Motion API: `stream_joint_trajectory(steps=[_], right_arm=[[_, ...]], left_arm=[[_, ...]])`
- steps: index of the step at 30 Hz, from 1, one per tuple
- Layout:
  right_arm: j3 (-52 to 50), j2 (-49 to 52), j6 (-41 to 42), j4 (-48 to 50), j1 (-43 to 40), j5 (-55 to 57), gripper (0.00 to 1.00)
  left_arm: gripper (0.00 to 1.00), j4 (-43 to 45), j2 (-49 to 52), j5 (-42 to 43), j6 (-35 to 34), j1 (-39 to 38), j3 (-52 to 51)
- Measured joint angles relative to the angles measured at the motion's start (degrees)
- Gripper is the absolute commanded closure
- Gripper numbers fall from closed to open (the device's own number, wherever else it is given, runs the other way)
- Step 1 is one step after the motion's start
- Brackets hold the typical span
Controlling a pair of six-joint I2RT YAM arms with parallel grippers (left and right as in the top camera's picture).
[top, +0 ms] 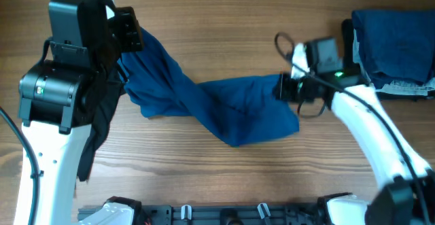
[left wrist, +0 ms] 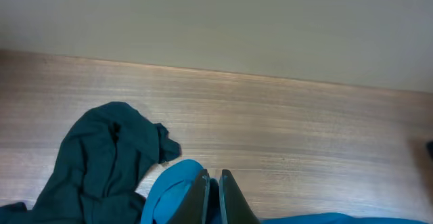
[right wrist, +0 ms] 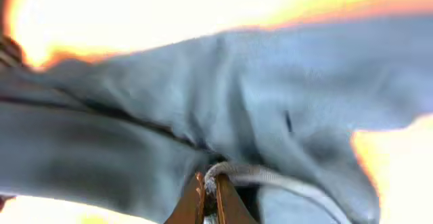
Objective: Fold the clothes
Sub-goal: 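Lift the shirt high with both grippers and swing it forward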
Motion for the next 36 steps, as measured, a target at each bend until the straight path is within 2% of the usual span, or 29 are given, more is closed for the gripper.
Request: stream_joint_trajectory(steps=[4,12,20,30,33,36], right_arm=[[14.7,-5.2,-4.0,-9.3,-0.2,6.9,0.96],[23.2,-10.5,-7.6,-13.0,-8.1,10.7,0.96],[33.0,-12.3,-11.7,-18.3,-19.6,6.4,0.96],[50.6,-12.9,-13.7,-26.4,-24.0,5.2,0.96],[55.2,-13.1,-13.9,-28.2,-25.2,5.2,0.96],[59.5,-13.2,-13.9,-28.7,-25.9,5.2,0.96]], left_arm=[[0.96,1.7,-2.4,-1.4,0.0,0.0,0.0],[0.96,7.6,-16.4,-10.0,0.0,0.0,0.0],[0.96,13.4,-19.3,-19.8,0.0,0.0,0.1],[0.96,15.1,-23.1,-20.7,0.0,0.0,0.1],[0.96,17.9,-25.1,-17.4,0.0,0.0,0.1],[0.96,19.9,-27.5,-10.5,-0.3,0.0,0.1]])
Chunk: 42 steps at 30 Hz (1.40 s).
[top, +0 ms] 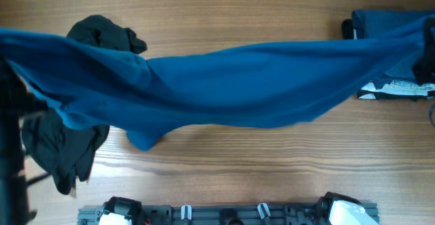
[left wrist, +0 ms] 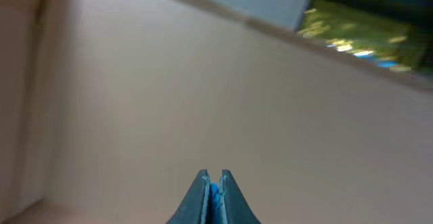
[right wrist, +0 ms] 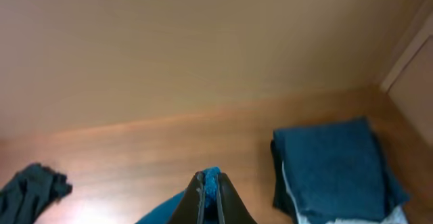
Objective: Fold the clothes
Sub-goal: 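Lift the shirt high with both grippers and swing it forward, then lower the shirt flat onto the table with both grippers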
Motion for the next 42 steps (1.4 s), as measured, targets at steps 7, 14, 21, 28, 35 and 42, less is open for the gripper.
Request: stream_joint_trajectory(steps=[7,14,21,28,35,42], right_arm=[[2.2,1.4,-0.5,2.8,0.0,-2.8,0.96],[2.3,16.4,-1.5,13.4,0.0,-7.8,0.96],[1.9,26.0,-1.6,30.4,0.0,-8.7,0.96],[1.9,26.3,-1.7,41.6,0.0,-9.3,0.96],[2.1,29.1,-2.3,33.9,0.0,-9.5,0.96],[0.1,37.9,-6.4,12.6,0.0,-9.8,0.96]], left_arm=[[0.96,0.7,0.3,12.6,-2.3,0.0,0.2],[0.96,3.1,15.8,15.0,-3.4,0.6,0.4],[0.95,28.5,36.3,16.4,-6.8,7.7,-0.4],[0.96,42.7,39.3,24.7,-12.7,16.1,-0.4],[0.96,25.4,39.1,36.1,-11.4,17.6,0.6],[0.96,-5.2,44.3,35.2,-8.2,18.1,0.7]])
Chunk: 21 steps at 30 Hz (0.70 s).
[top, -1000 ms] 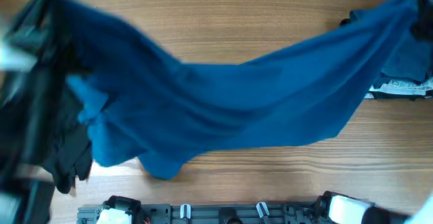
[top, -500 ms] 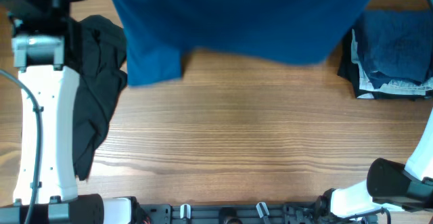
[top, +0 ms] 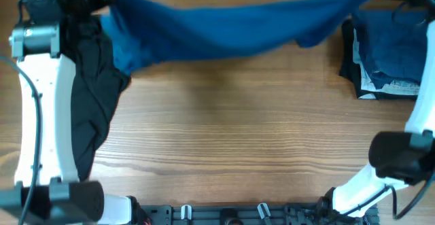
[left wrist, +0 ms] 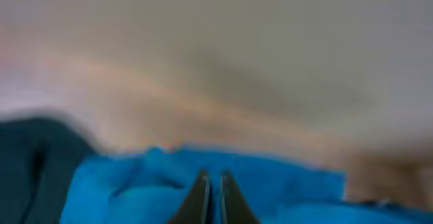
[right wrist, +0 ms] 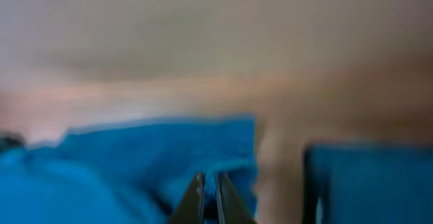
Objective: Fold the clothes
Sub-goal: 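Lower the shirt flat onto the table with both grippers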
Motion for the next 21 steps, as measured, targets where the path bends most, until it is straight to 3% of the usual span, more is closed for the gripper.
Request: stream_joint_trajectory(steps=[8,17,21], right_arm=[[-0.3,0.8,-3.0,-18.7,-0.9,0.0,0.96],[-0.3,-1.5,-3.7,-29.0,-5.3,-0.2,0.96],[-0.3,-7.6,-2.9,-31.3,-6.4,0.7,0.96]], left_arm=[[0.96,-18.7,2.8,-1.5,0.7,1.3,-0.1],[0.96,-30.8,-1.5,-1.9,2.4,1.3,-0.1],[0.96,-34.4,-6.2,-2.0,2.8,1.3,-0.1]])
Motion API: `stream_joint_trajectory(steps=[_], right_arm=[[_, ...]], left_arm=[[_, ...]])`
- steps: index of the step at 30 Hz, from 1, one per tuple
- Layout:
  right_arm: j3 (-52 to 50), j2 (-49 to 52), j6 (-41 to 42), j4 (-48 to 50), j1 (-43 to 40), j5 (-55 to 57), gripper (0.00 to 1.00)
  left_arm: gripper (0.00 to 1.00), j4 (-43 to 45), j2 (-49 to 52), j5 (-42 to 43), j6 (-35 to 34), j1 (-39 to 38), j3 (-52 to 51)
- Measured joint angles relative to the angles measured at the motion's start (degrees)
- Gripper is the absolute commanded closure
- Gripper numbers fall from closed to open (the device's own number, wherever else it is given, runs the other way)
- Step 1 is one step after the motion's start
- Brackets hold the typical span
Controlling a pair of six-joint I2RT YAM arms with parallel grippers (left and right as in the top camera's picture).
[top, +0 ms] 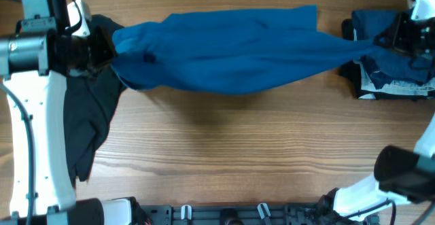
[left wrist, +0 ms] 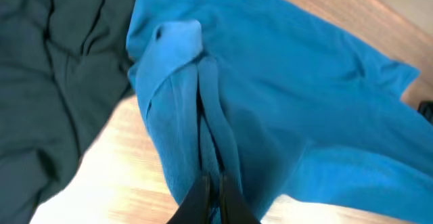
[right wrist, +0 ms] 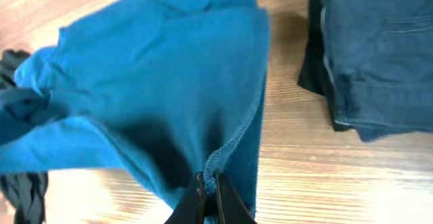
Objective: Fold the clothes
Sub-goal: 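Lower the shirt flat onto the table with both grippers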
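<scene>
A blue garment (top: 231, 48) is stretched left to right across the far half of the wooden table (top: 231, 150). My left gripper (top: 109, 48) is shut on its bunched left end (left wrist: 203, 116); in the left wrist view the left gripper (left wrist: 211, 187) pinches the cloth. My right gripper (top: 384, 41) is shut on the right end, and in the right wrist view the right gripper (right wrist: 210, 191) clamps a stitched hem (right wrist: 226, 146). The cloth sags between both grips.
A dark green garment (top: 88, 109) lies crumpled at the left under my left arm, also showing as dark cloth (left wrist: 47, 68). A stack of folded dark blue clothes (top: 394, 48) sits at the right edge, seen as folded denim (right wrist: 379, 55).
Both grippers have come nearer and lower with the blue garment, which now reaches down over the table's far half instead of hanging as a band at the far edge.
At first the blue garment lay crumpled mid-table with both grippers shut on its ends. Then it was held high, stretched wide across the view. Then it hung taut at the far edge, and now it is lower, spread over the far half of the table.
</scene>
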Motion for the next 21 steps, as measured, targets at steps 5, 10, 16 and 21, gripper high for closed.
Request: stream_joint_trajectory(steps=[5,10,16,21], right_arm=[[-3.0,-6.4,2.5,0.2,0.0,1.7,0.96],[-18.9,-13.9,4.1,-0.1,0.0,3.8,0.96],[-29.8,-21.1,6.8,-0.2,0.0,10.1,0.96],[-35.5,-22.4,7.2,1.6,0.0,11.3,0.96]], left_arm=[[0.96,-9.5,-1.7,-1.3,0.2,0.0,0.1],[0.96,-16.9,-1.7,-3.0,0.3,0.0,0.1],[0.96,-19.8,-1.7,-3.5,0.2,0.0,-1.7],[0.96,-15.8,-1.9,-3.6,0.2,0.0,-13.2]])
